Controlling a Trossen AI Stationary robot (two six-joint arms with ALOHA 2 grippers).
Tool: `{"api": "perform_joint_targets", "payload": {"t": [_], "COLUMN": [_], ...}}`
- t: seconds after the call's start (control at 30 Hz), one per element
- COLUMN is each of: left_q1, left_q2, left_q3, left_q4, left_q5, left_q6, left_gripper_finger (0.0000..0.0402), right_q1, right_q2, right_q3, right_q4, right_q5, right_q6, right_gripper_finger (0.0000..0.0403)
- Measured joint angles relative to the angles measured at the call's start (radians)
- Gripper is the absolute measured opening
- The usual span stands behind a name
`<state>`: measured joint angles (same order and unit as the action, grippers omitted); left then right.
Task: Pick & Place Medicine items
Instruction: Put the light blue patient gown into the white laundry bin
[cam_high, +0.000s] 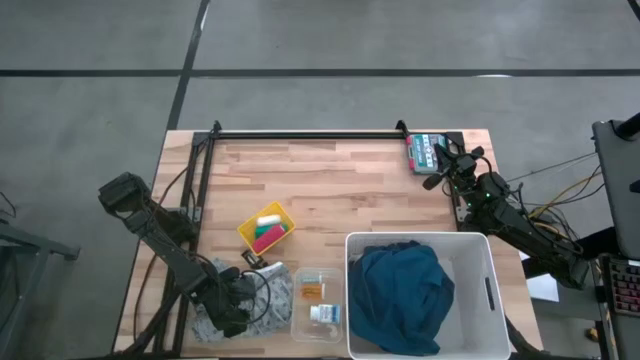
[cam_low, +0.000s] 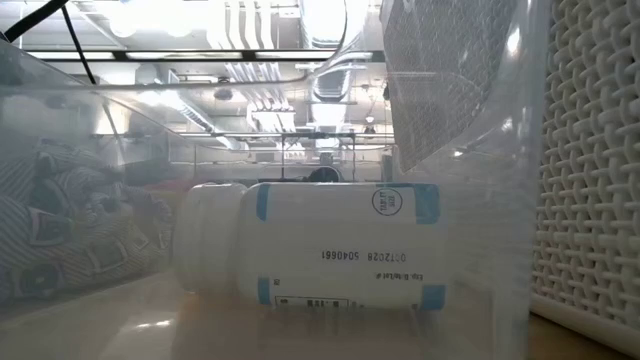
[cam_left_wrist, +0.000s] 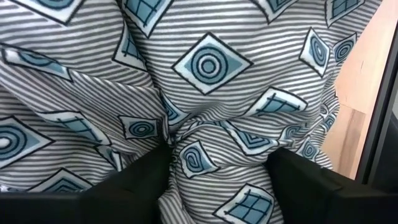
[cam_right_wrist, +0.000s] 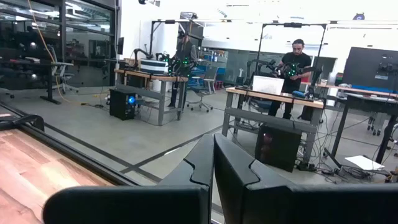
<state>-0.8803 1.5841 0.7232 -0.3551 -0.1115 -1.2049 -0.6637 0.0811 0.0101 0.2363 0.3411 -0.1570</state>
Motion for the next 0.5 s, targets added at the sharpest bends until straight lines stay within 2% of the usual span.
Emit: {"api": "perform_joint_targets", "payload": {"t": [0.27,0.5], "left_q1": [0.0,0.0], "left_q2": [0.0,0.0], "left_q3": [0.0,0.0], "left_q4": [0.01,0.012], "left_q5": [0.003,0.003], "left_q6": [0.0,0.003], "left_gripper_finger": [0.0177,0.0151], "right_q1": [0.0,0.0], "right_q2": [0.0,0.0], "right_q3": [0.0,0.0], "right_q4": [0.0,0.0], "right_q5": [0.0,0.0], "right_q6": [0.0,0.0], "right_gripper_finger": [0.0008,0.0008]}}
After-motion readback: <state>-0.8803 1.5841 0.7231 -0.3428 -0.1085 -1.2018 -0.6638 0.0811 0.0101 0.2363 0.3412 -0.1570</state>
